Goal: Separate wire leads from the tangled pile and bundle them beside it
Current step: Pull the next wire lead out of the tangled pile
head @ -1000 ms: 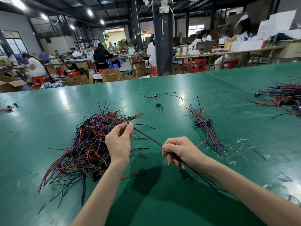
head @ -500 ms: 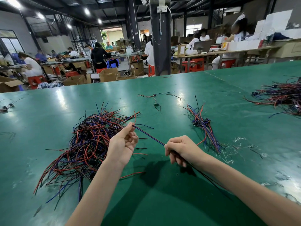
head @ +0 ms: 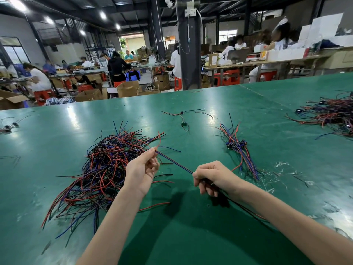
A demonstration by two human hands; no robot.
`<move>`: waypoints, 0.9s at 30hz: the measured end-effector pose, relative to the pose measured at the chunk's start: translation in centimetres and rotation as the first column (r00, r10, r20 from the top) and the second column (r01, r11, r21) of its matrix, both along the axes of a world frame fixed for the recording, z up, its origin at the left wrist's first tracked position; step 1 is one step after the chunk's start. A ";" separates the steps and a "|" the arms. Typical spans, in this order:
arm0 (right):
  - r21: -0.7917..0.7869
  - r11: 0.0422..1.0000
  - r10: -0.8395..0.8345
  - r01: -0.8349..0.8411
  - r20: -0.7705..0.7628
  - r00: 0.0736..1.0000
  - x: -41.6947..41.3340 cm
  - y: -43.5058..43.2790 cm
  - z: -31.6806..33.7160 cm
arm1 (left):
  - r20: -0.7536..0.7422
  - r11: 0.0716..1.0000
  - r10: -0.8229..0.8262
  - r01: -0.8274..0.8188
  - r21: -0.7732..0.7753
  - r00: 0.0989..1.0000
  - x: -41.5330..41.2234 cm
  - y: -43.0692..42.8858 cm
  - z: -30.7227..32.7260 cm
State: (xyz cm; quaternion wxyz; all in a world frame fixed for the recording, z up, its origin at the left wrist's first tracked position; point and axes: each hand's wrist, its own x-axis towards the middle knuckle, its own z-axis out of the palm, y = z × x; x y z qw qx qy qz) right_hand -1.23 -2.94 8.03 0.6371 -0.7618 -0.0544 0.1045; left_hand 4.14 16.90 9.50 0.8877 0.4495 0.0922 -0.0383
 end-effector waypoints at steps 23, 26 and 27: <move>0.009 0.997 0.082 -0.082 0.038 0.996 -0.6 0.0 0.0 | 0.572 0.484 0.121 -0.551 0.680 0.812 0.1 -0.2 -1.8; 0.000 0.998 0.060 -0.060 0.039 0.997 -0.5 0.0 0.1 | 0.301 0.850 0.186 -0.307 0.427 0.935 0.1 -0.3 -1.0; -0.005 0.999 0.053 -0.053 0.037 0.998 -0.4 0.0 0.1 | 0.236 0.918 0.172 -0.242 0.314 0.957 0.0 -0.4 -0.7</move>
